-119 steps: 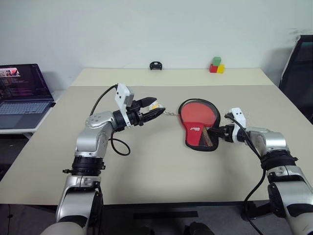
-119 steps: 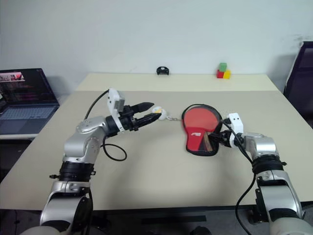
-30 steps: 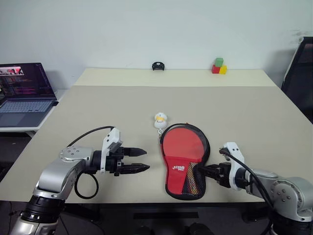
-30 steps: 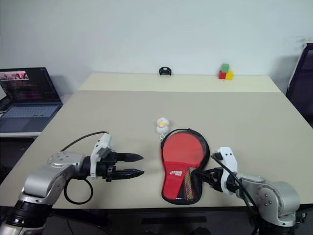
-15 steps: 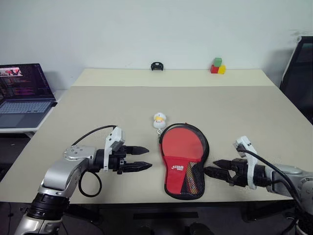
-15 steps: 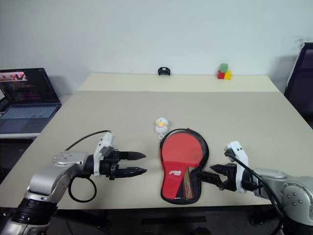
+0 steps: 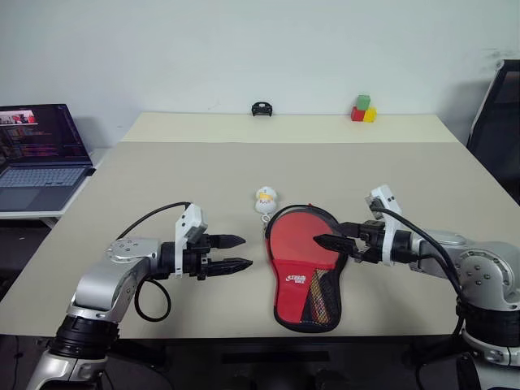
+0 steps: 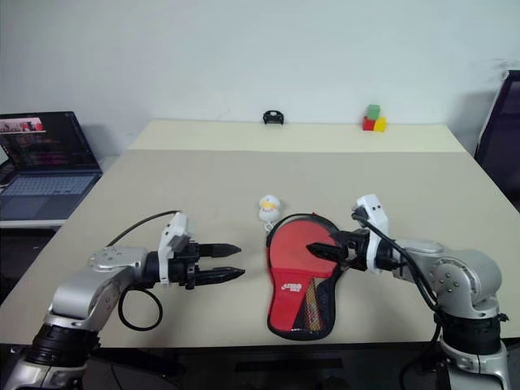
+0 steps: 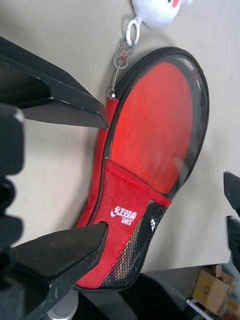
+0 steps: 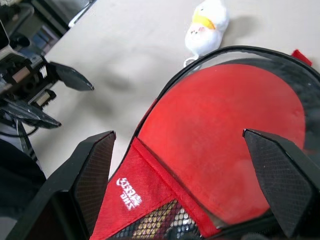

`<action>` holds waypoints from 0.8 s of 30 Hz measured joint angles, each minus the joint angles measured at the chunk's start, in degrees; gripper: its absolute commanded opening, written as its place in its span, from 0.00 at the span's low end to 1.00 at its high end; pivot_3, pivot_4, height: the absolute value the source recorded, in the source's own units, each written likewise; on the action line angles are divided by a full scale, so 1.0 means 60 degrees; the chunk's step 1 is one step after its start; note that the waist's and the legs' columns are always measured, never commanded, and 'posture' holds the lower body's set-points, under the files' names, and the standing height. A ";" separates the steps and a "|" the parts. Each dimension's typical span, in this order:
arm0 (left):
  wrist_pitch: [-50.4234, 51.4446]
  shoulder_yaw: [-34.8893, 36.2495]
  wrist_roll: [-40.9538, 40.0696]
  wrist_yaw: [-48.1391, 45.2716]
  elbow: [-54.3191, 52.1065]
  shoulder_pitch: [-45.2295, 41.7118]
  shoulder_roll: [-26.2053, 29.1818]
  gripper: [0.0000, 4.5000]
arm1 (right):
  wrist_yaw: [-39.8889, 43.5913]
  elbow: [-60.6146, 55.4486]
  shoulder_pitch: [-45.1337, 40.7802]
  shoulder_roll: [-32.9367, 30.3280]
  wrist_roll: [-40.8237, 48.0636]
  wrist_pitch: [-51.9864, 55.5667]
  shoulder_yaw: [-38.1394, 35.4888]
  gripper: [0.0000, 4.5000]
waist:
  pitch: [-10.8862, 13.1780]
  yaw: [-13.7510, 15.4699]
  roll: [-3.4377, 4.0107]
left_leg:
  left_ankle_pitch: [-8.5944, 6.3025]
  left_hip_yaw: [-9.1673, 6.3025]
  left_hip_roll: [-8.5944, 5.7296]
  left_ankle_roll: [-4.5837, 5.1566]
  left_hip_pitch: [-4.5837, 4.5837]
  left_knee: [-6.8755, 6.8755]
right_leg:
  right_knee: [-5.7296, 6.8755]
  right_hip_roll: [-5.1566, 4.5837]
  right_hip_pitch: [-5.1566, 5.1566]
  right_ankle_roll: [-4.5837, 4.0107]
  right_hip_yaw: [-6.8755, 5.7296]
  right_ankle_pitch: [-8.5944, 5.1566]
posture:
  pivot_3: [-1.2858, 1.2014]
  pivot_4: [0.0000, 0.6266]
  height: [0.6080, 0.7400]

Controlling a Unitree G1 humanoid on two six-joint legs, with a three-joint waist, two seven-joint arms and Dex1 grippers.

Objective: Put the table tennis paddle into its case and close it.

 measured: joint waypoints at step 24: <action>-0.0003 0.0043 -0.0009 0.0398 -0.0004 -0.0054 -0.0152 0.72 | 0.0737 0.5205 -0.1980 0.1648 -0.3587 -0.4576 0.2034 0.99 | 0.0002 0.0009 0.0000 | 0.0002 -0.0003 -0.0001 -0.0003 0.0003 0.0001 | 0.0011 0.0002 -0.0006 -0.0004 -0.0005 0.0002 | 0.52 0.24 1.00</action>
